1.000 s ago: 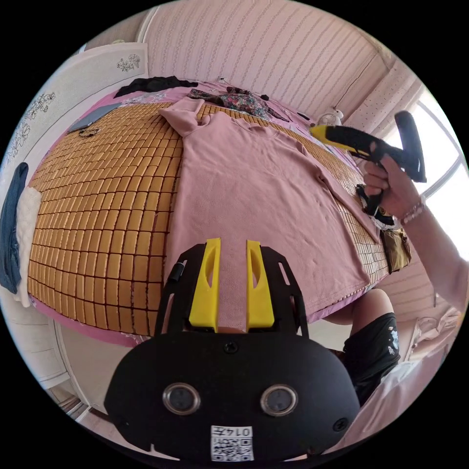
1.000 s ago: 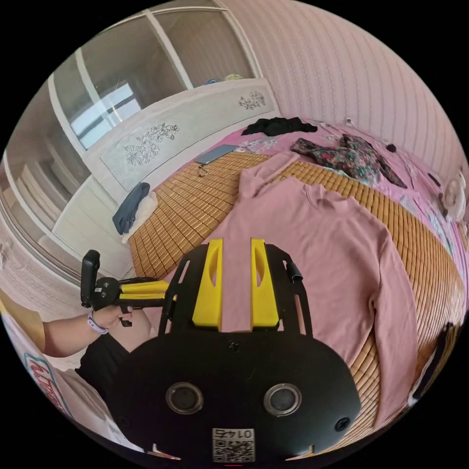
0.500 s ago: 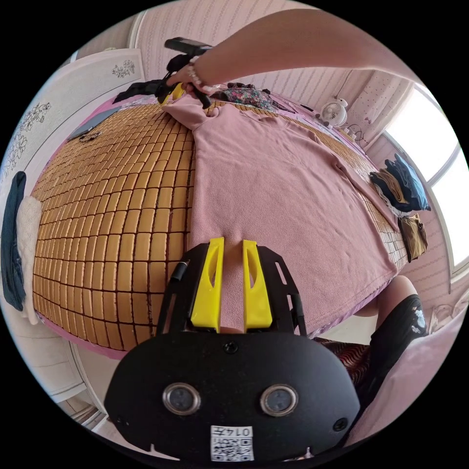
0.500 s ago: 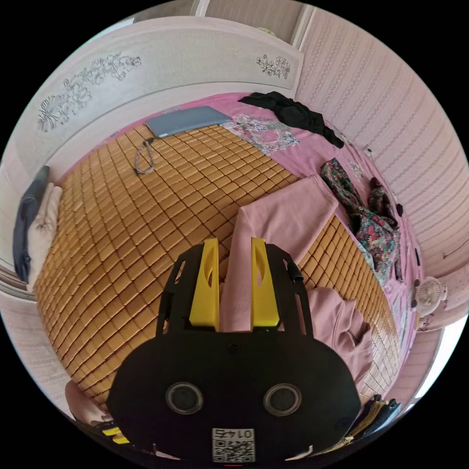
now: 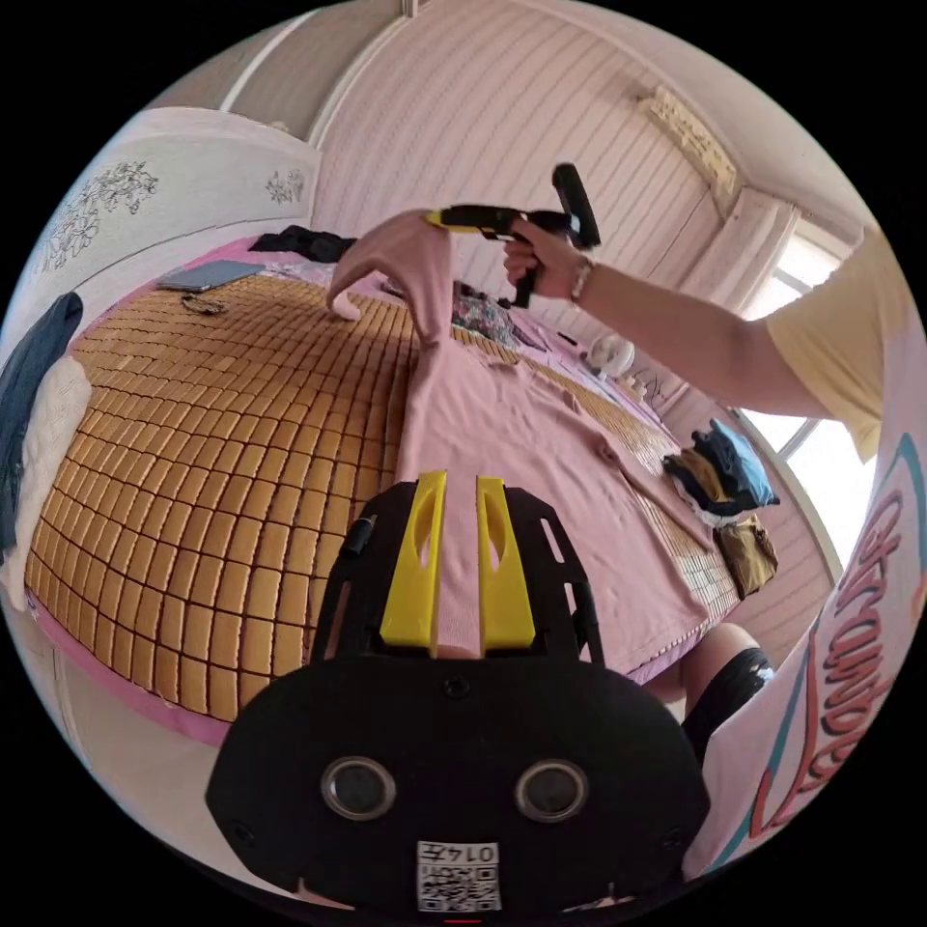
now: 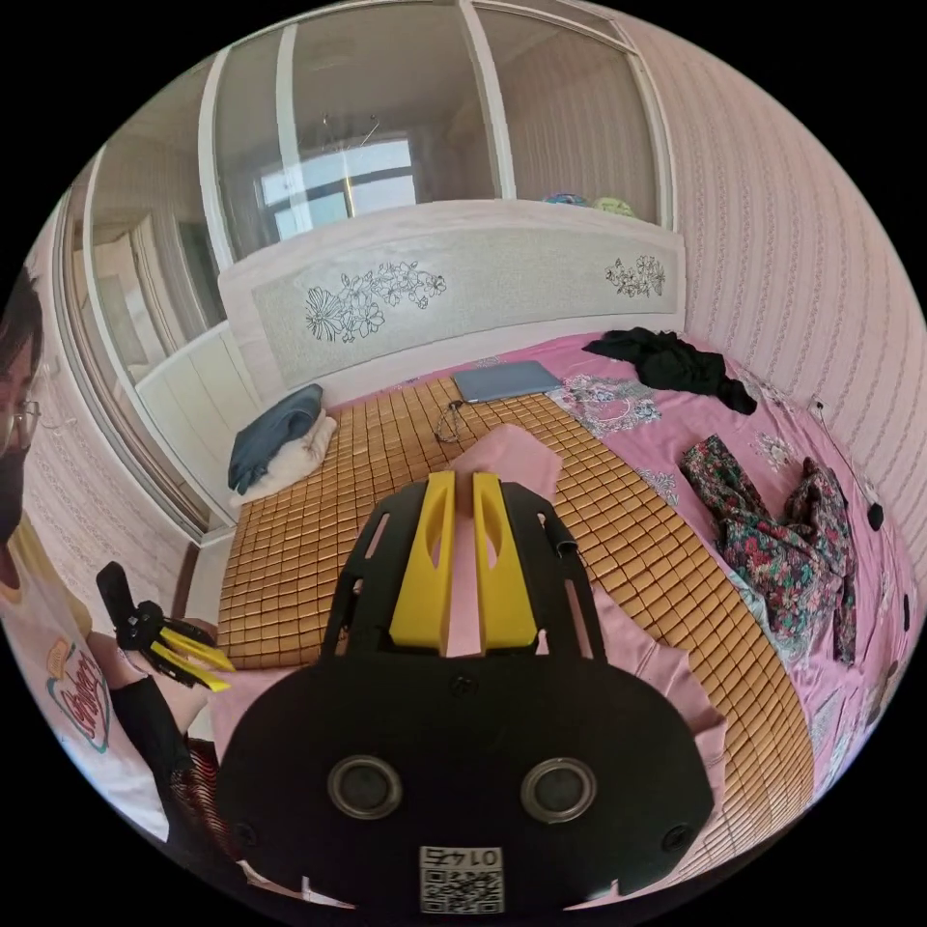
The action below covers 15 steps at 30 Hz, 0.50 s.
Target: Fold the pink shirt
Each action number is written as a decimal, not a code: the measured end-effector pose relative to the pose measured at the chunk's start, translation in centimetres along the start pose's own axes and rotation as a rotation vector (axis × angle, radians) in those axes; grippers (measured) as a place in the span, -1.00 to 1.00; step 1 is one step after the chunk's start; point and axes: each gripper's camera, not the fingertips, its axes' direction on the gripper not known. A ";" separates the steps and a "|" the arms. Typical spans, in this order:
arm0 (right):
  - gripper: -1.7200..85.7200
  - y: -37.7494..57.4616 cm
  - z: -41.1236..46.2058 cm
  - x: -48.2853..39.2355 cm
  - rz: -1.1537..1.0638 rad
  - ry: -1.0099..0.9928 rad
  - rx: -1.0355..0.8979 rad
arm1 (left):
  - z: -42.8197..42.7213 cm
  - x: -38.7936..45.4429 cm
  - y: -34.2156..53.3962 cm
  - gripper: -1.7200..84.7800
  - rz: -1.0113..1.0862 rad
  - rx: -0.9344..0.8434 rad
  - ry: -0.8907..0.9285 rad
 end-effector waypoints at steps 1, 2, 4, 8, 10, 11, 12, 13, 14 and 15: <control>-0.86 1.1 -0.1 1.4 0.048 0.007 -0.037 | -0.6 -0.5 -0.3 -0.83 -0.010 0.016 -0.020; -0.85 1.6 0.0 2.0 0.080 0.027 -0.061 | -1.7 -1.7 -0.8 -0.83 -0.036 0.038 -0.068; -0.82 3.9 0.5 3.6 0.163 0.147 -0.145 | -3.2 -3.7 -1.6 -0.82 -0.071 0.069 -0.126; -0.79 7.8 0.1 2.6 0.204 0.183 -0.098 | -4.7 -7.6 -4.3 -0.82 0.011 0.176 -0.302; -0.79 10.5 0.4 0.9 0.179 0.163 -0.101 | -3.2 -9.8 -6.4 -0.82 0.054 0.121 -0.346; -0.79 11.2 0.5 0.5 0.172 0.161 -0.107 | -1.9 -11.6 -7.9 -0.82 0.048 0.077 -0.344; -0.80 12.5 0.8 -0.2 0.162 0.154 -0.119 | -0.6 -13.3 -9.6 -0.81 0.032 0.034 -0.329; -0.80 13.7 0.9 -0.9 0.159 0.152 -0.138 | 0.0 -14.1 -10.5 -0.80 0.015 0.024 -0.313; -0.80 14.3 1.0 -1.1 0.162 0.153 -0.145 | 1.1 -15.5 -12.1 -0.79 -0.012 0.017 -0.275; -0.80 15.4 0.9 -1.5 0.171 0.149 -0.152 | 2.5 -16.9 -13.7 -0.78 -0.052 0.010 -0.260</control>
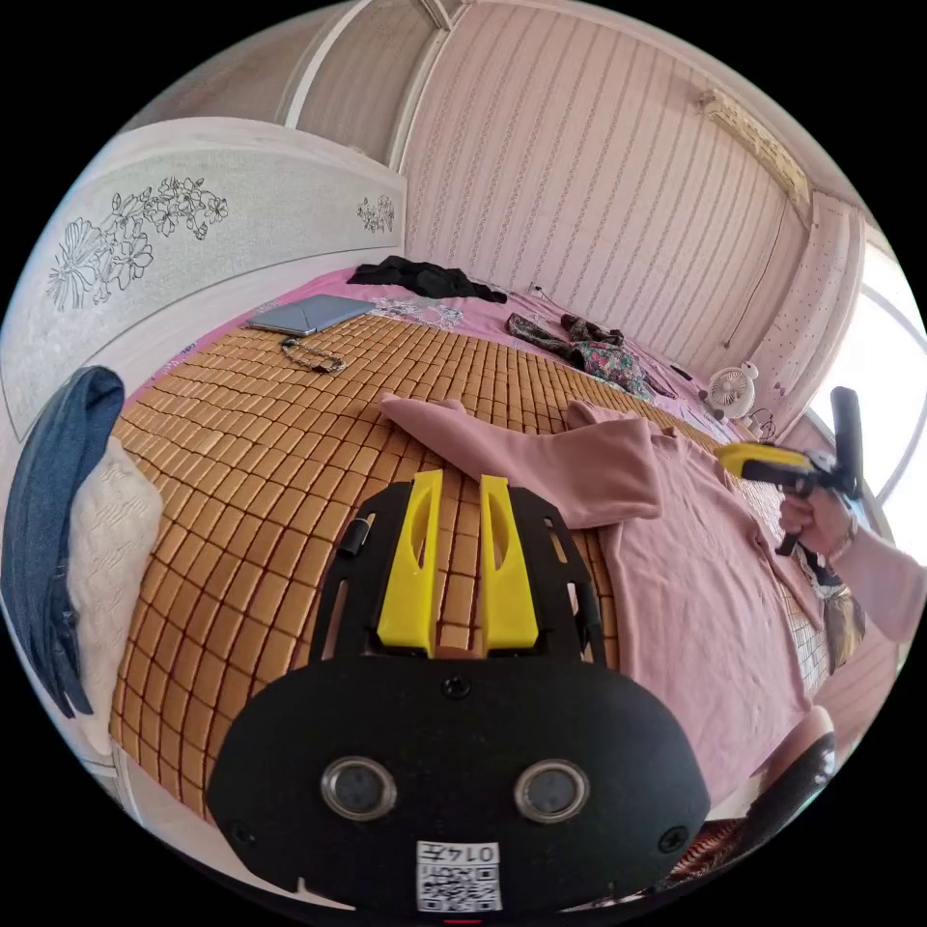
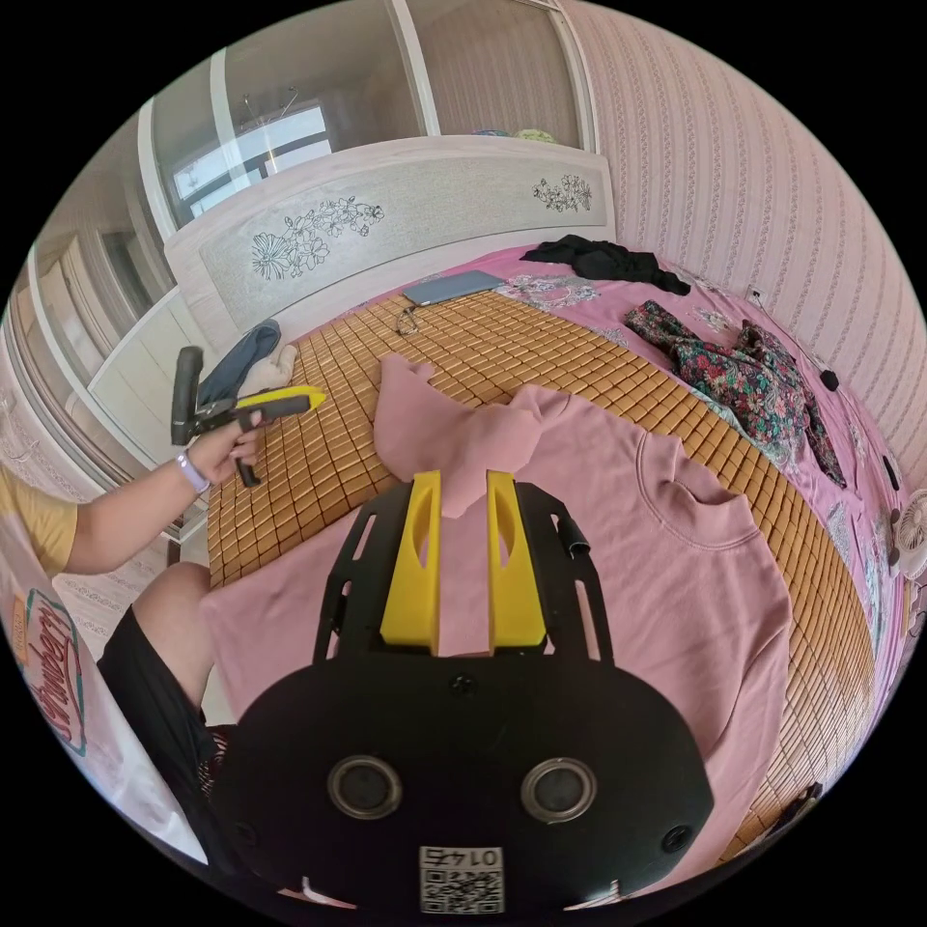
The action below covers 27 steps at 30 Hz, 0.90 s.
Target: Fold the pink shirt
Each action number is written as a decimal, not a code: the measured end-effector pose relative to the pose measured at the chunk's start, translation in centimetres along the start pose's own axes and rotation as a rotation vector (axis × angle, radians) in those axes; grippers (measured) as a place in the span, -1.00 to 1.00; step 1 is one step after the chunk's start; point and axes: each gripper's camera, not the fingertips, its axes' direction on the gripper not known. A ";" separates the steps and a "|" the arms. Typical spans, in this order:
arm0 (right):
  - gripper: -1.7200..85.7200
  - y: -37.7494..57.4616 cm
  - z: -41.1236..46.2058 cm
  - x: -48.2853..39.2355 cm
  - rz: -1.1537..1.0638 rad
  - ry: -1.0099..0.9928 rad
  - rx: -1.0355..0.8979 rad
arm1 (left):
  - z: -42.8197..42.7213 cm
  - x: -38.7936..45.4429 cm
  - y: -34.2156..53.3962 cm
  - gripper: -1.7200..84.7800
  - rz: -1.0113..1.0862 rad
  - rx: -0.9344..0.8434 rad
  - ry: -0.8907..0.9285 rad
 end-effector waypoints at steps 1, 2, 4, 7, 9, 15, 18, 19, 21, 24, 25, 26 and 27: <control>-0.80 1.0 0.0 0.0 0.014 -0.016 -0.008 | 0.9 -0.3 -0.7 -0.78 -0.012 -0.013 -0.005; -0.80 1.5 -0.1 0.0 0.021 -0.028 -0.009 | 2.8 -0.6 -2.0 -0.77 -0.032 -0.051 -0.014; -0.81 3.2 -0.3 0.4 0.044 -0.066 -0.020 | 5.7 -1.0 -3.5 -0.75 -0.082 -0.137 -0.027; -0.81 4.5 0.0 1.2 0.055 -0.080 -0.061 | 7.9 -1.7 -5.3 -0.77 -0.126 -0.268 -0.023; -0.82 4.8 0.2 1.4 0.053 -0.083 -0.075 | 6.3 -2.7 -5.8 -0.81 -0.106 -0.298 0.035; -0.80 4.8 1.3 2.1 0.100 -0.220 -0.062 | -9.6 -7.5 -2.1 -0.89 -0.188 0.061 -0.221; -0.80 4.5 2.7 1.3 0.098 -0.230 -0.094 | -13.7 -9.9 0.3 -0.86 -0.266 0.103 -0.269; -0.80 4.4 3.1 0.8 0.091 -0.239 -0.108 | -14.2 -10.2 0.9 -0.85 -0.277 0.113 -0.284; -0.80 4.0 3.7 0.0 0.079 -0.257 -0.130 | -15.1 -11.1 3.0 -0.82 -0.319 0.137 -0.365; -0.79 3.0 4.6 -1.8 0.018 -0.270 -0.173 | -13.8 -12.4 4.8 -0.80 -0.366 0.047 -0.353; -0.79 2.4 5.0 -2.6 -0.020 -0.264 -0.197 | -13.5 -12.7 5.0 -0.79 -0.374 0.031 -0.349; -0.79 2.1 5.3 -3.0 -0.040 -0.259 -0.208 | -13.2 -13.3 5.4 -0.79 -0.393 0.013 -0.355; -0.79 1.3 5.8 -3.9 -0.080 -0.252 -0.228 | -13.2 -13.9 5.5 -0.78 -0.404 0.018 -0.372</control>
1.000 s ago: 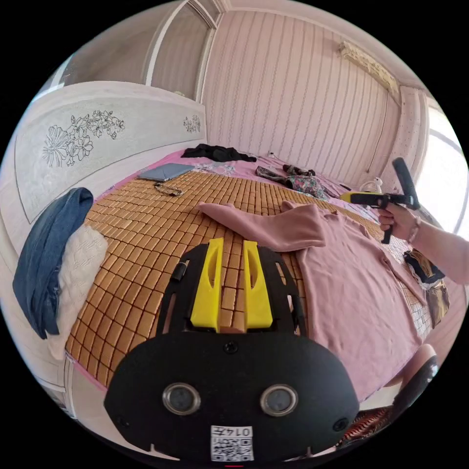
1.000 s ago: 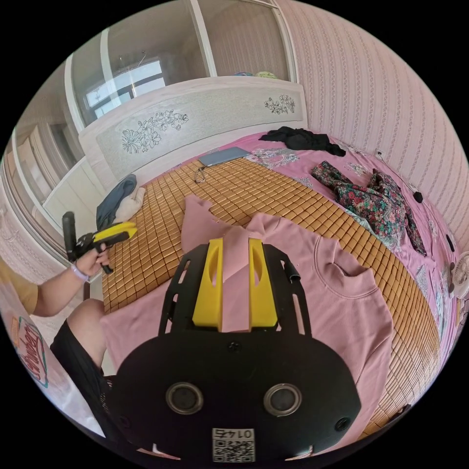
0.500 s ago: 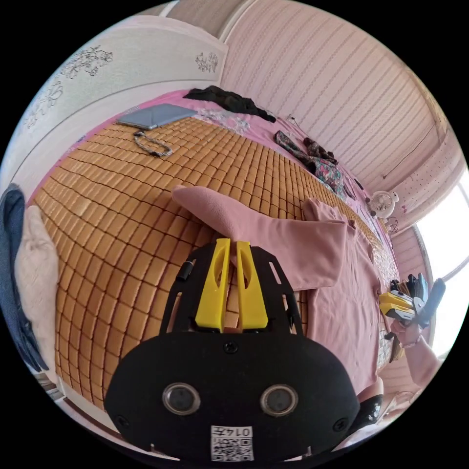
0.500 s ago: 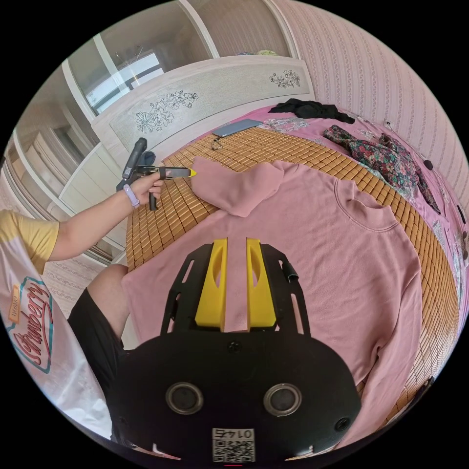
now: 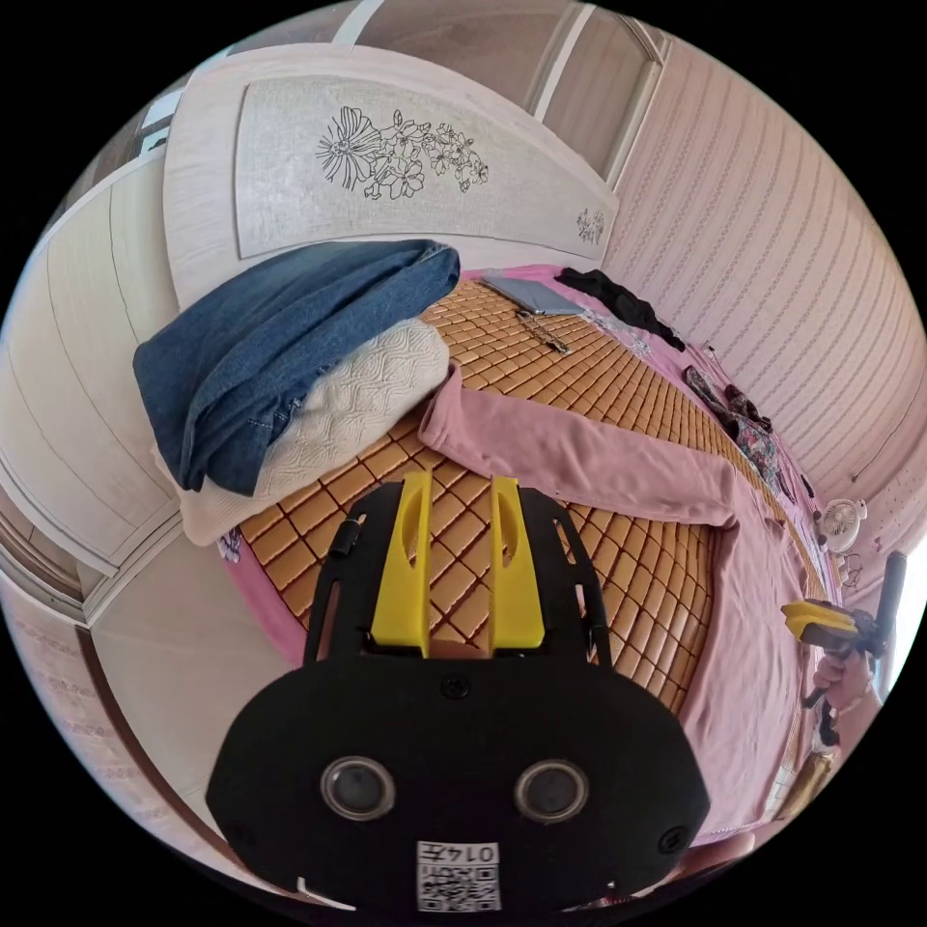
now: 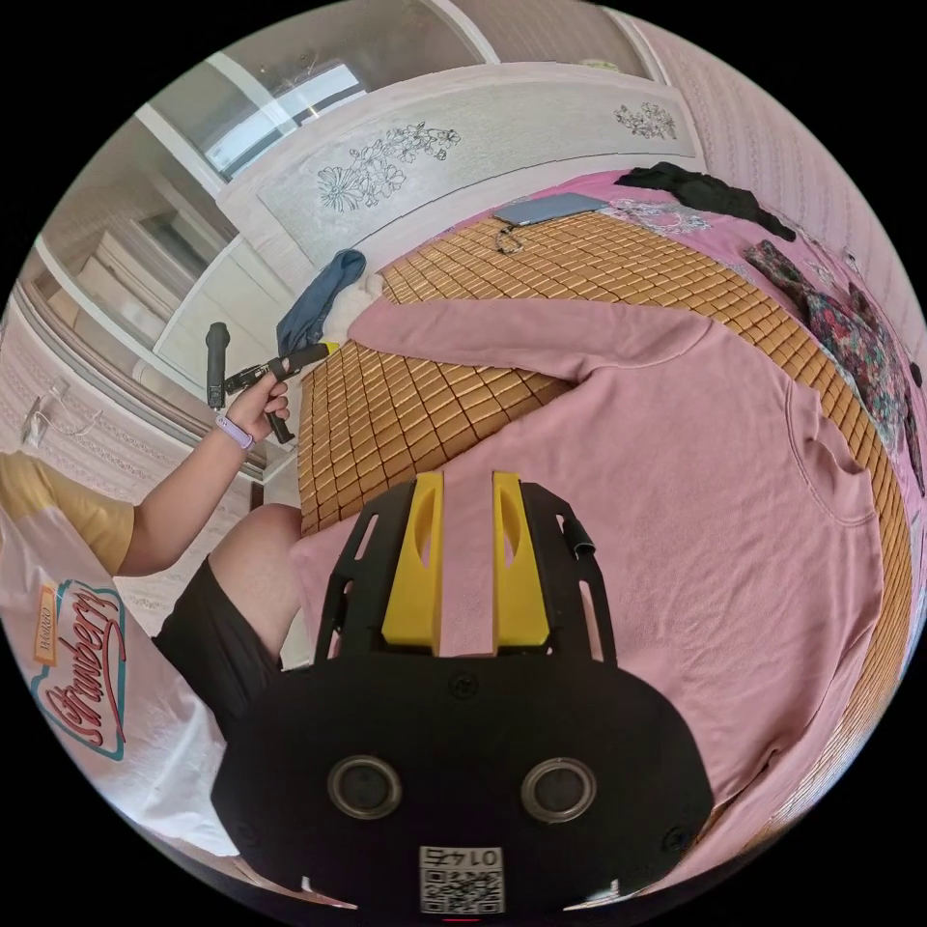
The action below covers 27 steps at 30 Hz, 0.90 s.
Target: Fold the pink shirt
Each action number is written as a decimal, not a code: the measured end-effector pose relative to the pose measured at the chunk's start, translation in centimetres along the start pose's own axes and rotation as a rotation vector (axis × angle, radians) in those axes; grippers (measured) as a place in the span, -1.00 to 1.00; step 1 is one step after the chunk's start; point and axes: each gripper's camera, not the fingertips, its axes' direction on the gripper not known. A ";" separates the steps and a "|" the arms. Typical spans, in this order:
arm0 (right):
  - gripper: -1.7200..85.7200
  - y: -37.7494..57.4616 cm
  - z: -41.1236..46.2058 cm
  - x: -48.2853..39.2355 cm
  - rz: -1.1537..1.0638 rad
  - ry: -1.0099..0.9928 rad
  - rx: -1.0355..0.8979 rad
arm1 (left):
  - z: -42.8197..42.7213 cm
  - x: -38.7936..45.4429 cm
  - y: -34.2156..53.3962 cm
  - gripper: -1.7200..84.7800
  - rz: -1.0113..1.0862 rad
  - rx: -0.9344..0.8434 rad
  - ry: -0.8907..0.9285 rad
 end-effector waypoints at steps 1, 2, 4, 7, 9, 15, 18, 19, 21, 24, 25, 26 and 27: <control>-0.79 -1.0 0.5 -0.7 -0.036 0.005 -0.017 | 0.1 -0.3 -0.1 -0.78 -0.010 0.011 -0.006; -0.79 -1.6 0.8 -1.1 -0.053 0.007 -0.021 | 0.2 -0.8 -0.5 -0.77 -0.034 0.034 0.006; -0.79 -3.8 2.0 -2.7 -0.118 0.001 -0.031 | 0.9 -1.3 -1.4 -0.76 -0.039 0.043 0.043; -0.79 -6.4 3.8 -4.6 -0.190 0.004 -0.040 | 3.2 -1.7 -3.0 -0.77 -0.067 -0.005 0.093; -0.78 -7.6 4.8 -5.6 -0.228 0.012 -0.041 | 5.1 -2.0 -4.1 -0.80 -0.102 -0.079 0.154; -0.77 -10.4 7.0 -7.3 -0.238 -0.007 -0.069 | 6.5 -1.5 -3.9 -0.84 -0.048 -0.146 0.189; -0.76 -11.6 7.1 -7.2 -0.185 -0.073 -0.057 | 4.7 0.4 -2.4 -0.86 0.027 -0.067 0.217; -0.75 -12.0 6.9 -6.9 -0.148 -0.111 -0.035 | 4.2 1.0 -2.0 -0.86 0.054 -0.043 0.225; -0.73 -12.6 6.3 -6.4 -0.085 -0.188 -0.001 | 2.0 4.1 -0.1 -0.87 0.184 0.044 0.255; -0.70 -13.2 4.8 -5.7 -0.002 -0.281 0.068 | -0.3 8.7 2.6 -0.88 0.370 0.110 0.269; -0.69 -13.1 3.8 -5.5 0.022 -0.273 0.112 | -0.7 9.6 3.1 -0.87 0.406 0.119 0.278; -0.69 -13.0 3.2 -5.4 0.032 -0.261 0.136 | -1.4 11.4 4.1 -0.87 0.485 0.126 0.294; -0.68 -12.7 2.2 -5.1 0.053 -0.242 0.169 | -2.0 13.2 5.1 -0.87 0.547 0.133 0.301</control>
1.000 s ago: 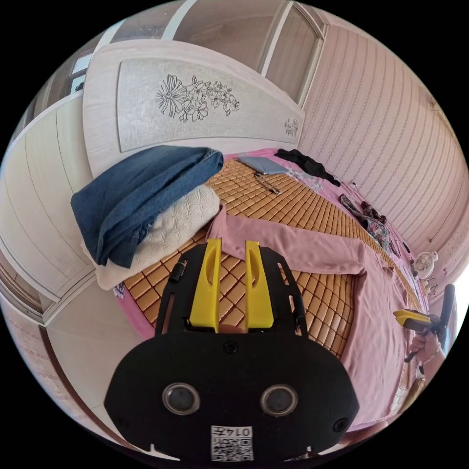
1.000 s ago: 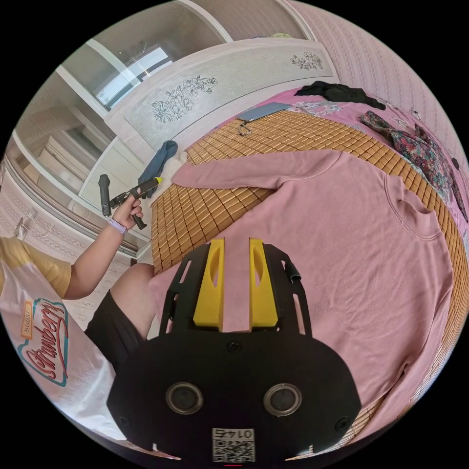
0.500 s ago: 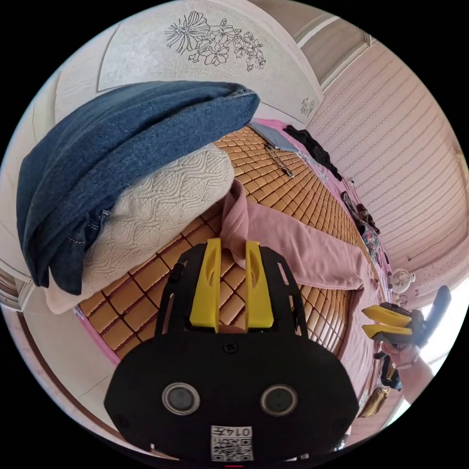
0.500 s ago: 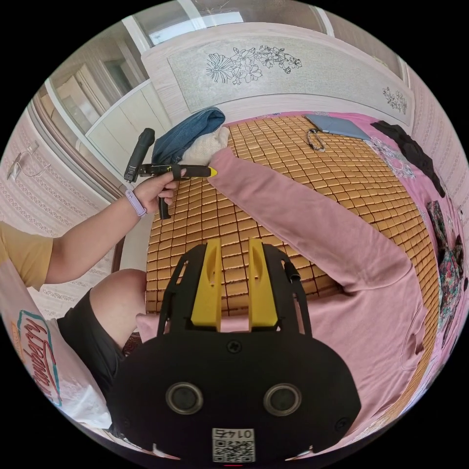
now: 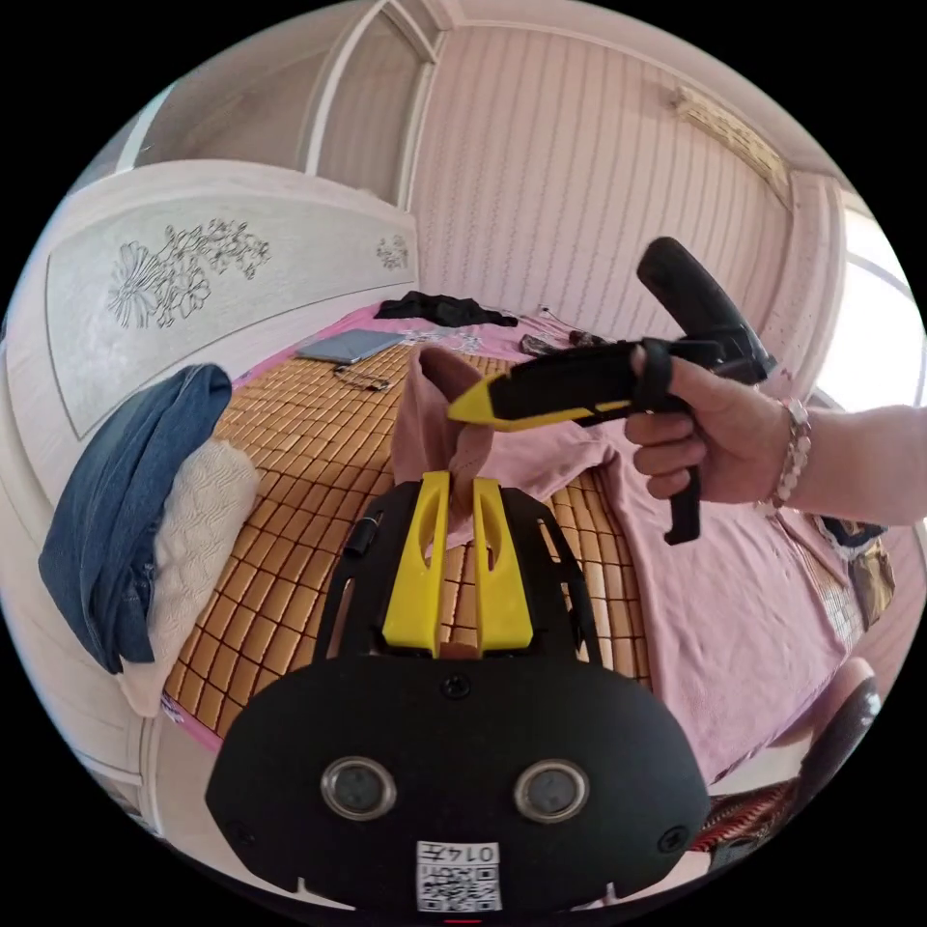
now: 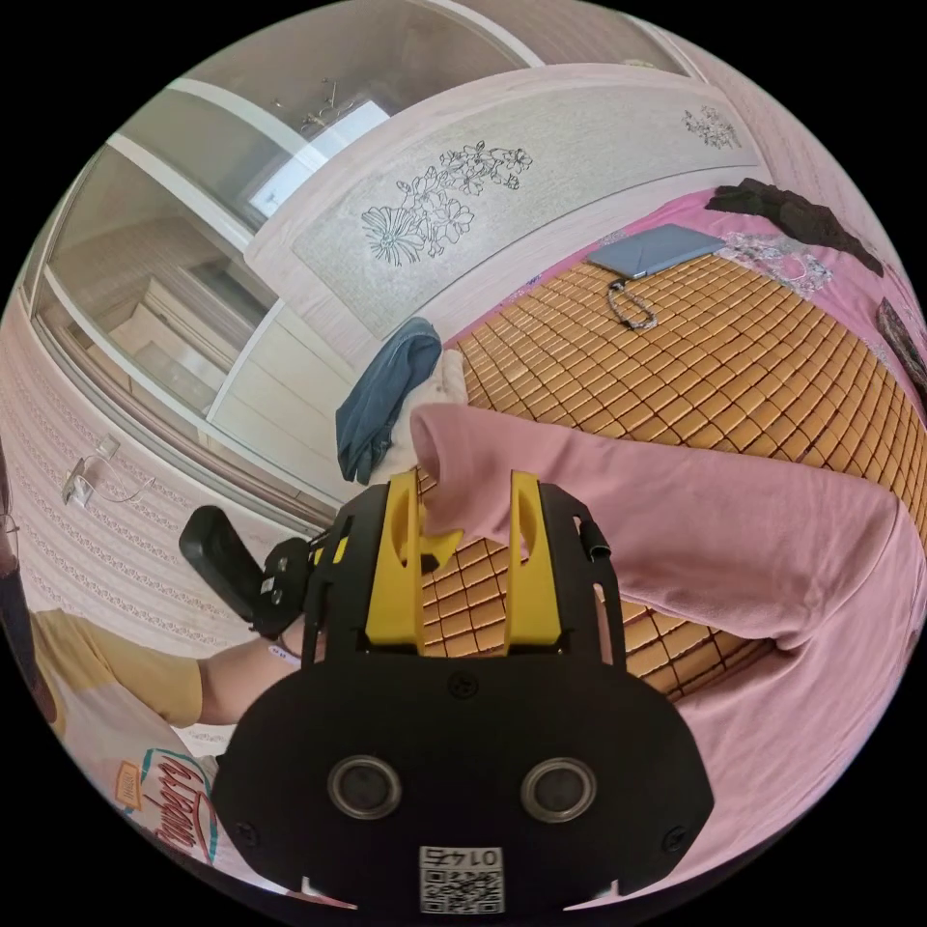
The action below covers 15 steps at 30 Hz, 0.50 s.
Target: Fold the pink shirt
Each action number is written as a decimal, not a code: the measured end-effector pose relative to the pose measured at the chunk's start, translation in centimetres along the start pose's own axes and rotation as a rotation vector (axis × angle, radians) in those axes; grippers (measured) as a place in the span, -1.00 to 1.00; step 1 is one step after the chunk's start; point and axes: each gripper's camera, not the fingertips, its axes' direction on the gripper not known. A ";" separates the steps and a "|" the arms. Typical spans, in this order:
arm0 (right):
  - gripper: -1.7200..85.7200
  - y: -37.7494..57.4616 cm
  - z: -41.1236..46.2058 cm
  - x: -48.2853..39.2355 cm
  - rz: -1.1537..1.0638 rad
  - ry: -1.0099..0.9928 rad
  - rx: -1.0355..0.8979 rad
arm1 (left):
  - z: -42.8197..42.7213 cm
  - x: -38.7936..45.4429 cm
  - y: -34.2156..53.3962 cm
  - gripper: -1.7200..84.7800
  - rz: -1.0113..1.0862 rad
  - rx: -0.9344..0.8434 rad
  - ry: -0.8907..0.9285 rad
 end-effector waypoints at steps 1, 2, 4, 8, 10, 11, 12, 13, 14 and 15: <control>-0.70 0.2 -1.0 0.1 -0.001 0.001 0.012 | 0.0 1.0 0.0 -0.87 0.028 0.001 0.003; -0.72 0.4 -1.4 0.2 0.000 0.001 0.008 | 0.1 2.8 -0.1 -0.87 0.071 0.004 0.011; -0.78 1.2 -3.5 0.9 0.012 0.023 0.006 | 0.3 5.0 -0.1 -0.87 0.102 0.022 0.038; -0.86 2.9 -9.2 2.1 0.034 0.065 0.081 | -0.6 6.8 0.2 -0.84 0.098 0.144 0.206; -0.89 4.2 -14.6 2.8 0.056 0.069 0.187 | -0.7 6.8 0.6 -0.83 0.046 0.168 0.250; -0.89 4.5 -16.2 2.9 0.060 0.060 0.217 | -0.3 7.1 0.8 -0.82 0.034 0.150 0.240; -0.89 5.3 -19.4 3.1 0.072 0.052 0.281 | 0.2 7.7 0.9 -0.81 0.044 0.120 0.226; -0.89 6.5 -23.0 2.9 0.073 0.066 0.356 | 0.5 8.1 1.0 -0.80 0.051 0.111 0.230; -0.89 7.3 -24.8 2.7 0.073 0.076 0.395 | 1.1 8.8 1.1 -0.80 0.058 0.100 0.254; -0.89 9.2 -28.3 2.4 0.075 0.099 0.471 | 1.8 9.7 1.1 -0.79 0.063 0.089 0.277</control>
